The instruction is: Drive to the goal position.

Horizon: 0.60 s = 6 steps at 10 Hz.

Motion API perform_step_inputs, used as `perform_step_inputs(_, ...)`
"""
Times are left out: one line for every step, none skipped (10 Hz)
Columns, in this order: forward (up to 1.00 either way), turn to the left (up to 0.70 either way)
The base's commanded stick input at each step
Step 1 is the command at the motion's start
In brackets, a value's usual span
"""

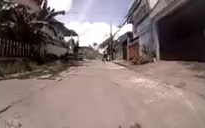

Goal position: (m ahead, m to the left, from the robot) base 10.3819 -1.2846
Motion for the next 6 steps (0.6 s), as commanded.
perform_step_inputs(0.7,0.02)
perform_step_inputs(0.7,0.02)
perform_step_inputs(0.7,0.02)
perform_step_inputs(0.7,0.02)
perform_step_inputs(0.7,0.02)
perform_step_inputs(0.7,0.02)
